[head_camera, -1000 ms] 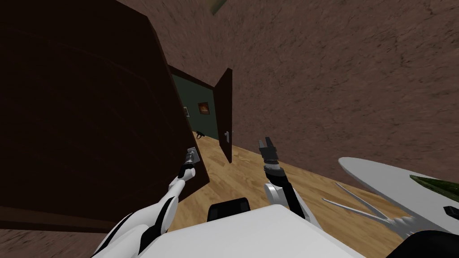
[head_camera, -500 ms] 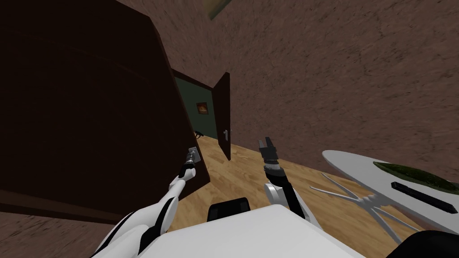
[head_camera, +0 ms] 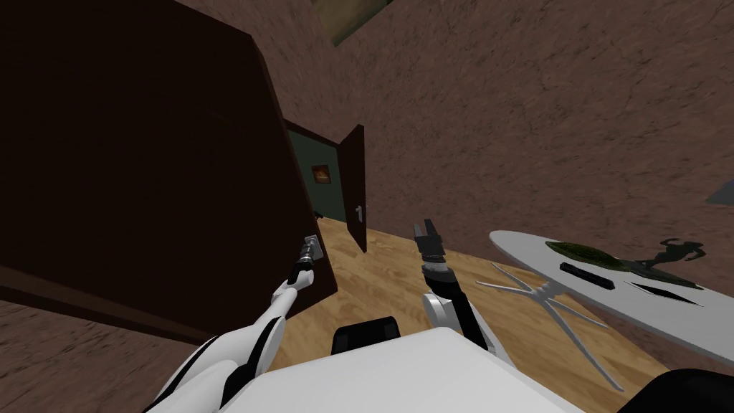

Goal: Pull the door open

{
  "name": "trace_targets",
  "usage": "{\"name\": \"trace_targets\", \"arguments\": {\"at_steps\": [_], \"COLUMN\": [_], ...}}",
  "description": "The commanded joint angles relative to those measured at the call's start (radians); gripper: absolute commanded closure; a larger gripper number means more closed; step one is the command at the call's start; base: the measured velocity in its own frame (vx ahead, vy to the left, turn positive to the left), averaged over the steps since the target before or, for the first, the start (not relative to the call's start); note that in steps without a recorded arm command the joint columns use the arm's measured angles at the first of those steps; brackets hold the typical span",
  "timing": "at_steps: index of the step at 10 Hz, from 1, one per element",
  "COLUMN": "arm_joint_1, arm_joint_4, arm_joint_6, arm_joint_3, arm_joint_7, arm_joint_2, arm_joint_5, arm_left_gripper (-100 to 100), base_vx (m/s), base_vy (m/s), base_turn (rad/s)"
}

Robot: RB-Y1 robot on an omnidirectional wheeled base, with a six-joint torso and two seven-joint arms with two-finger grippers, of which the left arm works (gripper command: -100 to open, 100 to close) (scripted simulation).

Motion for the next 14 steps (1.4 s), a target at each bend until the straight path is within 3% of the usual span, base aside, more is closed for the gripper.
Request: {"name": "trace_targets", "arguments": {"at_steps": [1, 4, 14], "arm_joint_1": [0.004, 0.002, 0.006], "arm_joint_4": [-0.017, -0.006, -0.026], "arm_joint_6": [0.008, 0.003, 0.005], "arm_joint_3": [-0.015, -0.025, -0.121], "arm_joint_7": [0.013, 0.023, 0.111], "arm_joint_2": [-0.004, -0.002, 0.006], "arm_joint_5": [-0.006, -0.01, -0.05], "arm_left_gripper": [100, 100, 100], "base_vx": [-0.189, -0.143, -0.19], "base_vy": [0.051, 0.059, 0.062], "base_turn": [-0.083, -0.056, -0.09]}}
